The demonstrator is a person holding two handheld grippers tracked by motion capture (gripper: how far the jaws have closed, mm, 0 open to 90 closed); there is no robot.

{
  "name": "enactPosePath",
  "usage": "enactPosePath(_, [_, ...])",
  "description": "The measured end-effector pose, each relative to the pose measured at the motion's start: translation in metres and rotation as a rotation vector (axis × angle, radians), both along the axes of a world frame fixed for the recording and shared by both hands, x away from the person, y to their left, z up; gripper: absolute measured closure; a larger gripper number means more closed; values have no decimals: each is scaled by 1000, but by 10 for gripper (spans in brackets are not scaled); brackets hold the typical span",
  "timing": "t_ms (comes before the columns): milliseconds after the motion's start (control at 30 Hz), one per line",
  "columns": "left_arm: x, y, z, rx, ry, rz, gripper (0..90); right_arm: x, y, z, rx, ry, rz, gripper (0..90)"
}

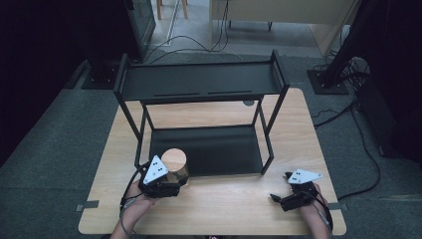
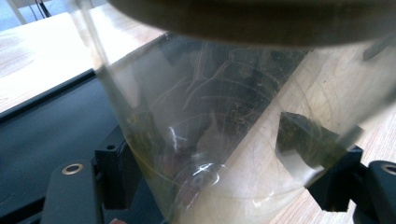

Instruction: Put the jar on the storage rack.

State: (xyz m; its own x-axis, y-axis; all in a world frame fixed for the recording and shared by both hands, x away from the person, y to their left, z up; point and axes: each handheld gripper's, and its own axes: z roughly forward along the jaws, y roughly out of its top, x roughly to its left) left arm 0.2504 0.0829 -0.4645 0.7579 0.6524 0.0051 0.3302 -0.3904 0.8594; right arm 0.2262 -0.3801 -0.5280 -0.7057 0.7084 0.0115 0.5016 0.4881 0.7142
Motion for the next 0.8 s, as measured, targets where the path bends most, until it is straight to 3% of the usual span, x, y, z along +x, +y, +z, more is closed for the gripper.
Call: enactPosePath(800, [11, -7, 2, -3, -15, 19, 255, 0, 0, 0, 1, 1, 0, 0])
